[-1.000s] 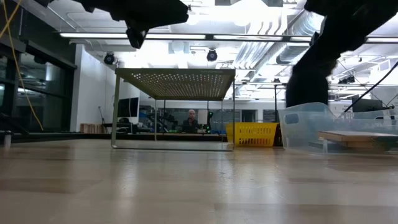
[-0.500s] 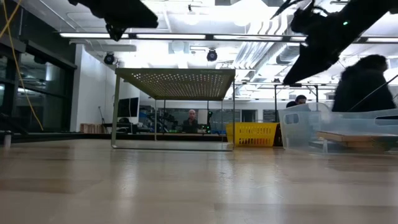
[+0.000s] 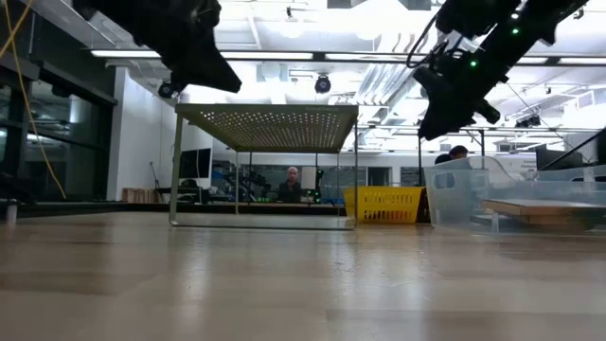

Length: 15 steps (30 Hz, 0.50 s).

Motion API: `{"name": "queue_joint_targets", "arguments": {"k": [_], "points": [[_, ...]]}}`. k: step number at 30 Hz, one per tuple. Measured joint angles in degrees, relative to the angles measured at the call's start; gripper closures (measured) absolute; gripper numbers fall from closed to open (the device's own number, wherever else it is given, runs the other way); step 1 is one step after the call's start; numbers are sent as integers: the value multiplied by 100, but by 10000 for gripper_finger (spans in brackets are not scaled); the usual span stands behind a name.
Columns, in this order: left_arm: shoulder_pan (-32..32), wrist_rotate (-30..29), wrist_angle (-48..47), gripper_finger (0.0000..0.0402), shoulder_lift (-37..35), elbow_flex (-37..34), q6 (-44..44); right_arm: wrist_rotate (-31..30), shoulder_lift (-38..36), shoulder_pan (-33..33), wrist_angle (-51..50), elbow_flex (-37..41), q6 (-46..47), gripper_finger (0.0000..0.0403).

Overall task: Pick & Place Office Desk Supplies
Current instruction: Put the black bin with sorted rubber bands on the shelf

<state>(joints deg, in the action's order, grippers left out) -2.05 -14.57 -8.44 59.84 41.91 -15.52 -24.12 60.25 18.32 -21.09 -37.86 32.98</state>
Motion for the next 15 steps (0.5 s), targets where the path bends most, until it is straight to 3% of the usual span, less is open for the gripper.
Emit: {"name": "queue_joint_targets", "arguments": {"k": [8,15], "points": [[-794,514,919,341,-12,0,825,70,0,1020,-4,-119,-194,322],[-1203,610,809,341,-9,0,968,52,0,1183,343,-119,-1005,322]]}}
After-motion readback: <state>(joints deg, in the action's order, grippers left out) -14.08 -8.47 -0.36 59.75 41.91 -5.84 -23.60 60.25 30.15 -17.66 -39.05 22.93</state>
